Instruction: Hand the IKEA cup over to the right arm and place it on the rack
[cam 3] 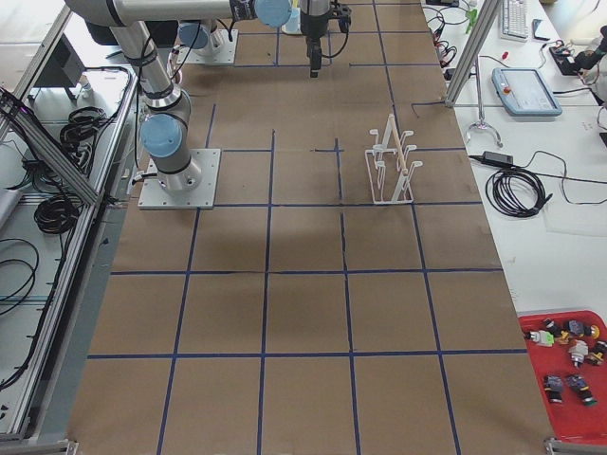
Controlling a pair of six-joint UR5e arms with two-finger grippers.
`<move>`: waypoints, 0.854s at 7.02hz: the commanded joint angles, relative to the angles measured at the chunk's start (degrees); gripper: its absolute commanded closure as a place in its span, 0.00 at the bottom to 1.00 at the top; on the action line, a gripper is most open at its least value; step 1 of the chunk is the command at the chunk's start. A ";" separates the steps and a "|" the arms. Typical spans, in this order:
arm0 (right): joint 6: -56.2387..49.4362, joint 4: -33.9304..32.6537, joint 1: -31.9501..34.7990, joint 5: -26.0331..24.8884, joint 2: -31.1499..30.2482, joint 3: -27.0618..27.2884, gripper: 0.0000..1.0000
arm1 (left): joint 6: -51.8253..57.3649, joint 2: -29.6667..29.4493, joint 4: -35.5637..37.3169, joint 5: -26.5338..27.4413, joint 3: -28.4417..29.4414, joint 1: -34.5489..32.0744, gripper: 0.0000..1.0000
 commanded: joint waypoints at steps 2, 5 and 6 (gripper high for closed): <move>-0.06 0.30 0.00 0.00 0.20 -0.05 0.00 | 12.40 0.08 1.58 -0.67 -2.13 11.48 0.00; 0.03 0.31 0.00 0.00 0.02 -0.05 0.00 | 22.91 0.00 4.37 -0.06 -5.82 19.86 0.00; -0.06 0.31 0.00 0.00 0.02 -0.05 0.00 | 22.66 0.17 4.56 -0.06 -7.30 19.79 0.00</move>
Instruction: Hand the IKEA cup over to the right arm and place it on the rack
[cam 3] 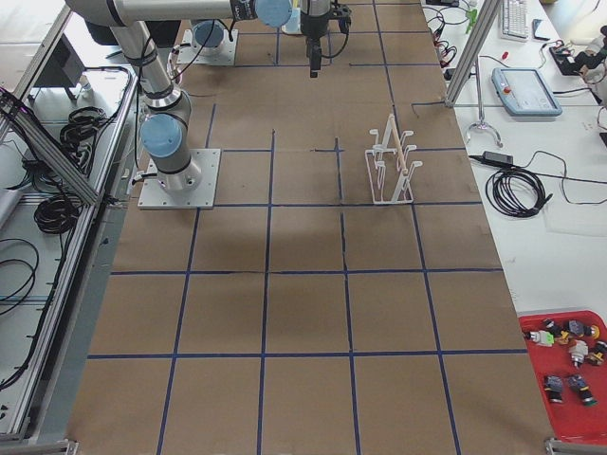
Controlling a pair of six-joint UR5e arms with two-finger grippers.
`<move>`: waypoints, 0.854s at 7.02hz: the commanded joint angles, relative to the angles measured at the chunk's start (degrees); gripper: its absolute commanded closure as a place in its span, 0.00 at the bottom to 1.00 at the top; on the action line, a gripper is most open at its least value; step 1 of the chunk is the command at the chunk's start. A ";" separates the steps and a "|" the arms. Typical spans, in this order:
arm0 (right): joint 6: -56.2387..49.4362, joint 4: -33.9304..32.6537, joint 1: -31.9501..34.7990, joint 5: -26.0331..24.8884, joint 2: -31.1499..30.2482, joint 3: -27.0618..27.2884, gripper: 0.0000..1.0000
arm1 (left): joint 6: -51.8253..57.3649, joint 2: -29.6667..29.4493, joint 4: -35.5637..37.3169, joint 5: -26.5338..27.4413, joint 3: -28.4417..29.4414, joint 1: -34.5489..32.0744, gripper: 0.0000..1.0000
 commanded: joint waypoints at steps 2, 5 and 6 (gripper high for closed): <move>-0.15 0.02 0.00 0.11 0.06 -0.09 0.00 | 0.91 -0.58 5.93 -0.20 -4.80 1.06 0.00; -0.07 -0.16 0.00 0.20 0.06 -0.09 0.00 | 0.74 -5.75 24.70 0.15 -15.94 1.23 0.00; -0.07 -0.16 0.00 0.20 0.15 0.00 0.00 | 0.82 -7.16 29.81 0.24 -18.85 1.32 0.00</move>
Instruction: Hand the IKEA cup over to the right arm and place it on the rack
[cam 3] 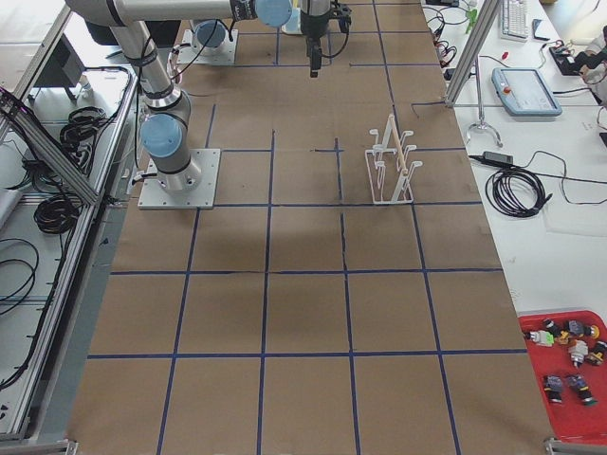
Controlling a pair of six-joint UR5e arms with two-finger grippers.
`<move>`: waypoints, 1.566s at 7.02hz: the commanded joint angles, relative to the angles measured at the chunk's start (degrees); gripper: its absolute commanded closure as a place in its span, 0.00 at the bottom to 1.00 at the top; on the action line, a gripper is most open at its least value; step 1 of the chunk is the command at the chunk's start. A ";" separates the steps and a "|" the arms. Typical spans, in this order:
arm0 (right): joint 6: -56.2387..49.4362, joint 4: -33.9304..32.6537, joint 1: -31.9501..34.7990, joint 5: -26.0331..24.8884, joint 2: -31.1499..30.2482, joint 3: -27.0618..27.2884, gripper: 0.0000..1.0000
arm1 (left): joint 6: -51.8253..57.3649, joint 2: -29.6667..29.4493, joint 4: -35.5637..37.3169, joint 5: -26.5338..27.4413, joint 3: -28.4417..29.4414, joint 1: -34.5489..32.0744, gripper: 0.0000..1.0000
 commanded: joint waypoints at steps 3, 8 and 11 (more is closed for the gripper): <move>0.03 0.16 0.00 0.09 0.24 0.07 0.00 | -0.06 -3.93 11.80 0.14 -8.09 1.24 0.00; -0.15 0.16 0.00 0.18 0.41 0.07 0.00 | -0.41 -4.29 12.59 0.14 -8.80 2.92 0.01; -0.06 -0.45 -0.35 0.44 0.32 0.16 0.00 | -0.06 -4.56 12.33 0.40 -7.92 2.92 0.92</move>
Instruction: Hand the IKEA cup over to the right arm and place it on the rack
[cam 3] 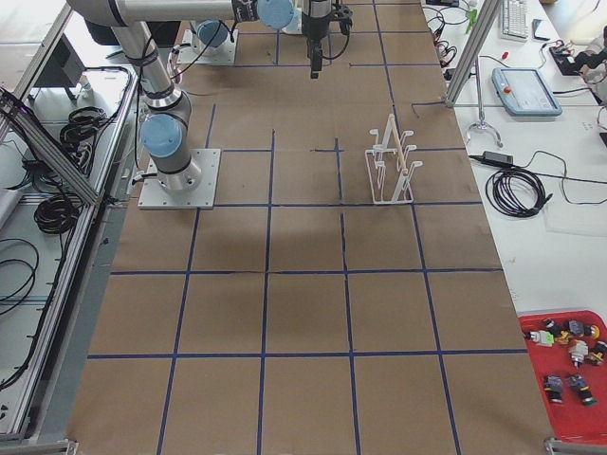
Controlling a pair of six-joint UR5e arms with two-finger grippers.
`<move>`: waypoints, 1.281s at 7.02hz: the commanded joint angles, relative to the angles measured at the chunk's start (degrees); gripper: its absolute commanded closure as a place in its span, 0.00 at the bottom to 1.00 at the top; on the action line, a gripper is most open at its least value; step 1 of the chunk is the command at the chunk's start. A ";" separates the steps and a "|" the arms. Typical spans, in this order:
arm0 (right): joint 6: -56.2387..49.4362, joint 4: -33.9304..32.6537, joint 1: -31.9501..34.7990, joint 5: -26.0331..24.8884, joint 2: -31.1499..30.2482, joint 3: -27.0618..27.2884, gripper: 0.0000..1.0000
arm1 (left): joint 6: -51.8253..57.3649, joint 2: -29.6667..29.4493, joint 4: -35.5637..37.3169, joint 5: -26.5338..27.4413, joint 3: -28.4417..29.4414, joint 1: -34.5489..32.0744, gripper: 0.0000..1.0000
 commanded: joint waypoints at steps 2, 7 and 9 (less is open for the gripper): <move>0.02 -0.15 -0.17 0.30 -0.01 0.48 0.00 | 0.04 0.27 -0.14 0.13 0.32 0.00 1.00; -0.24 -0.50 -0.17 -0.14 -0.19 -0.05 0.00 | -0.57 4.67 -27.76 3.91 21.62 -0.87 1.00; 0.10 -10.01 -0.17 -0.40 0.24 0.73 0.00 | -0.66 3.45 -37.53 3.83 32.70 -3.32 1.00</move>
